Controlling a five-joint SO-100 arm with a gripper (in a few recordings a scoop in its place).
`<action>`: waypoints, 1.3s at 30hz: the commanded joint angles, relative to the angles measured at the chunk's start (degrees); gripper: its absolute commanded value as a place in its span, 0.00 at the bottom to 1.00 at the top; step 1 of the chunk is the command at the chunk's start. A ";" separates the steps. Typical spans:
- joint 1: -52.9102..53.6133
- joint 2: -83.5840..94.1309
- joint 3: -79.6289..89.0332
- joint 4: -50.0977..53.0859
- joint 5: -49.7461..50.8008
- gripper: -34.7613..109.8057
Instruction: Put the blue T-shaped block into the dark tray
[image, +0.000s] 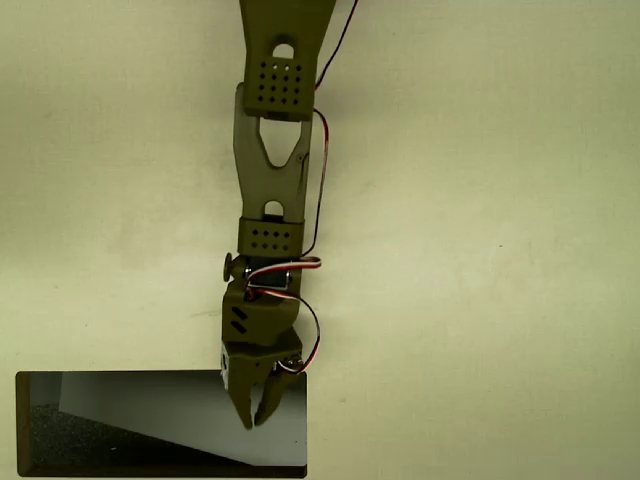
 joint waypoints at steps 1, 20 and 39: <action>-0.26 -0.44 -3.16 -7.82 6.33 0.24; -2.90 -13.27 -6.15 -28.04 11.78 0.24; -3.08 -13.36 1.76 -42.45 14.06 0.24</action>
